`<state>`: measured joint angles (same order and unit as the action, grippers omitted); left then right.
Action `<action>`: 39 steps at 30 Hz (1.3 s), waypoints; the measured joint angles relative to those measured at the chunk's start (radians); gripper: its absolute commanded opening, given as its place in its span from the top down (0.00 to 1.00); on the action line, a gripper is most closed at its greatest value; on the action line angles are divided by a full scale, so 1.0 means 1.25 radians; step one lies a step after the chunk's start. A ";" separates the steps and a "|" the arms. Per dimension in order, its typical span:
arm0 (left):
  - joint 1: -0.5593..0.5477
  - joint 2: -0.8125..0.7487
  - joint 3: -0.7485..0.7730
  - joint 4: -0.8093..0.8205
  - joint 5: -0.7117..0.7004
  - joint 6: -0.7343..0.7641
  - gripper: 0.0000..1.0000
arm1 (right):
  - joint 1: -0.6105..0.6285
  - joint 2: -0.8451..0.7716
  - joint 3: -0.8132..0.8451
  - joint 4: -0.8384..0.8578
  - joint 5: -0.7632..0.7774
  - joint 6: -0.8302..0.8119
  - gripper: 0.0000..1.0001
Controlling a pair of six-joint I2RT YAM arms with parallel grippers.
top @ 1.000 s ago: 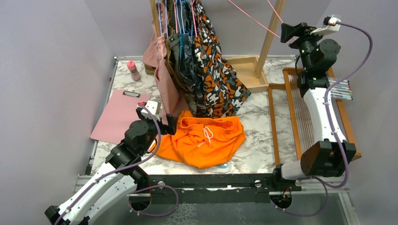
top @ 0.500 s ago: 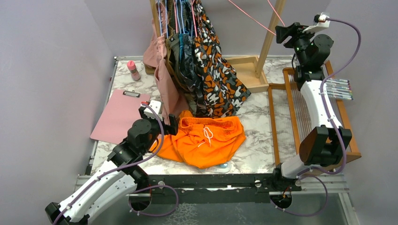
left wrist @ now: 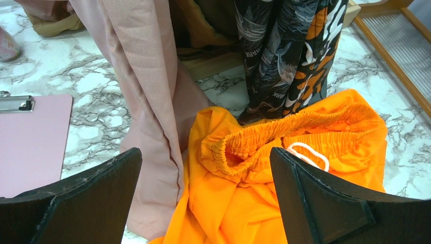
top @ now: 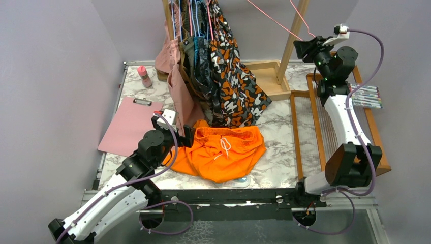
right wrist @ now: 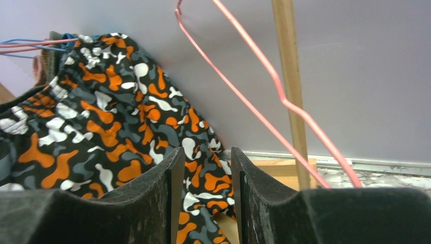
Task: Place the shorts on the hanger
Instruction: Pick up the hanger from the clothesline.
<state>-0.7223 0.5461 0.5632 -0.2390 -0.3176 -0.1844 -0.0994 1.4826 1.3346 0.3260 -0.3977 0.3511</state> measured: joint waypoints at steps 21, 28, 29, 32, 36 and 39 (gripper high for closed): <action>-0.005 0.014 0.000 0.002 -0.001 0.005 0.02 | -0.085 0.033 0.140 -0.029 0.053 0.157 0.00; -0.005 0.030 0.000 0.002 -0.001 0.007 0.02 | -0.124 0.134 0.143 -0.029 0.028 0.221 0.00; -0.005 0.032 0.000 0.002 -0.001 0.008 0.02 | -0.124 0.138 0.143 -0.028 0.020 0.226 0.00; -0.005 0.038 0.000 0.002 -0.001 0.008 0.02 | -0.124 0.138 0.143 -0.012 -0.005 0.242 0.00; -0.005 0.041 0.000 0.002 -0.001 0.008 0.02 | -0.123 0.134 0.130 0.031 -0.039 0.255 0.00; -0.005 0.041 0.000 0.003 -0.001 0.008 0.02 | -0.123 0.133 0.115 0.052 -0.069 0.264 0.03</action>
<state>-0.7288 0.5968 0.5632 -0.2348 -0.3191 -0.1745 -0.2535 1.6489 1.4780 0.3916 -0.4839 0.6815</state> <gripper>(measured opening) 0.984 0.993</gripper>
